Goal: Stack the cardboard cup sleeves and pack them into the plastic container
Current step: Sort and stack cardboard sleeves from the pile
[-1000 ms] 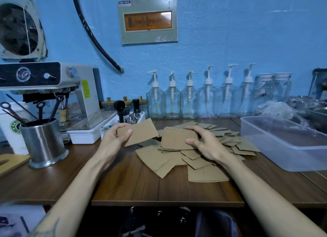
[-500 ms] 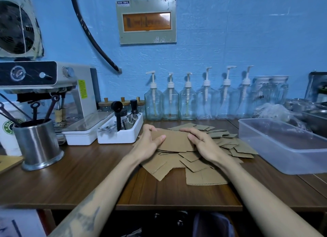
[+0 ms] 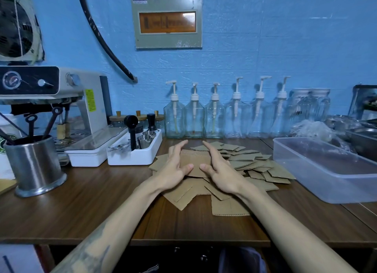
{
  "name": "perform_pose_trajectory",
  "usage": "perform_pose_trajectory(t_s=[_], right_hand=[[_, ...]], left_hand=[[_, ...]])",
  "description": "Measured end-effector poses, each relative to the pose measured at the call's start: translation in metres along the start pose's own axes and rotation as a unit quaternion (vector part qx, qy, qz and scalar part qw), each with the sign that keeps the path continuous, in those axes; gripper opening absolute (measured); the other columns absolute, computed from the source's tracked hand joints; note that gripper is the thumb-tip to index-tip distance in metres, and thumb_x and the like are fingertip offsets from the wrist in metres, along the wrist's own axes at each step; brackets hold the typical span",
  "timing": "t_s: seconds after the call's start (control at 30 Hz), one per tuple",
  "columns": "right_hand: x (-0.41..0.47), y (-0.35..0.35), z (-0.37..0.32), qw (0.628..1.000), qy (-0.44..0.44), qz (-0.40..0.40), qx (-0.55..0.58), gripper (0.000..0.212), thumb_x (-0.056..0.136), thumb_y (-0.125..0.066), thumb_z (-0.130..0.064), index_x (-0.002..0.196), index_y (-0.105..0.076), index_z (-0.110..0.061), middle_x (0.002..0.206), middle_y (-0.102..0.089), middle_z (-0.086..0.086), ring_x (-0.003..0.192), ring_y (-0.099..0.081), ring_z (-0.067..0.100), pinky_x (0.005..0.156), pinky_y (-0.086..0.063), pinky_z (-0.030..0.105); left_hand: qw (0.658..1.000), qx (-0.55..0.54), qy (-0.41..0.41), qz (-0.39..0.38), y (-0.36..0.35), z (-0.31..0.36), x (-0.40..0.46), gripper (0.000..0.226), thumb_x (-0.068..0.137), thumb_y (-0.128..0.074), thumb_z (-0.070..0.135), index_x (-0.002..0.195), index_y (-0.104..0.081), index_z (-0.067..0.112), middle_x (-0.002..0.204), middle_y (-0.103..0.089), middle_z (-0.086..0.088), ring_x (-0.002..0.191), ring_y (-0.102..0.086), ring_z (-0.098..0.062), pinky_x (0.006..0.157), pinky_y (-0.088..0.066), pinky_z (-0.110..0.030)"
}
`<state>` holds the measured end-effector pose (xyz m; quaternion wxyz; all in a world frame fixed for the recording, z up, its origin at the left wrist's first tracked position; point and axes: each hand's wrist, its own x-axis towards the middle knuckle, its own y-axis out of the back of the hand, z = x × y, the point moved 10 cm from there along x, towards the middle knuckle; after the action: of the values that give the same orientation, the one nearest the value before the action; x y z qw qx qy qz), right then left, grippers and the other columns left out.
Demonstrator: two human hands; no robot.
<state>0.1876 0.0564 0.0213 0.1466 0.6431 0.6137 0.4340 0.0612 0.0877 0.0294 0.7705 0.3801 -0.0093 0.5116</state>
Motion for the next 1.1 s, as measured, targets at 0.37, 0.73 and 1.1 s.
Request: perform_pose_trajectory(t_s=[0.37,0.73,1.1], right_hand=[[-0.003,0.014,-0.004,0.999,0.033,0.032,-0.003,0.043,0.097,-0.058,-0.023,0.138,-0.047,-0.029,0.138,-0.053,-0.003,0.127,-0.046,0.014,0.104,-0.033,0.026],[-0.001,0.025,0.008,0.998,0.016,0.056,0.037,0.040,0.092,-0.065,-0.026,0.124,-0.054,-0.048,0.123,-0.060,-0.021,0.111,-0.055,0.004,0.102,-0.044,0.032],[-0.004,0.030,0.011,0.997,0.007,0.070,0.038,0.038,0.092,-0.066,-0.026,0.125,-0.056,-0.043,0.098,-0.056,-0.033,0.082,-0.048,-0.024,0.072,-0.033,0.006]], left_hand=[[0.999,-0.022,-0.005,0.042,0.026,-0.013,-0.003,0.043,0.091,-0.070,0.021,0.129,-0.053,0.029,0.114,-0.056,0.005,0.095,-0.053,-0.005,0.083,-0.044,-0.012],[0.993,0.092,0.066,-0.029,0.051,-0.052,-0.045,0.075,0.062,-0.080,0.066,0.127,-0.058,0.035,0.115,-0.052,0.015,0.108,-0.051,0.000,0.089,-0.041,-0.018],[0.986,0.112,0.112,-0.058,0.050,-0.065,-0.044,0.096,0.046,-0.074,0.077,0.132,-0.054,0.040,0.115,-0.050,0.011,0.109,-0.048,-0.009,0.107,-0.038,-0.036]])
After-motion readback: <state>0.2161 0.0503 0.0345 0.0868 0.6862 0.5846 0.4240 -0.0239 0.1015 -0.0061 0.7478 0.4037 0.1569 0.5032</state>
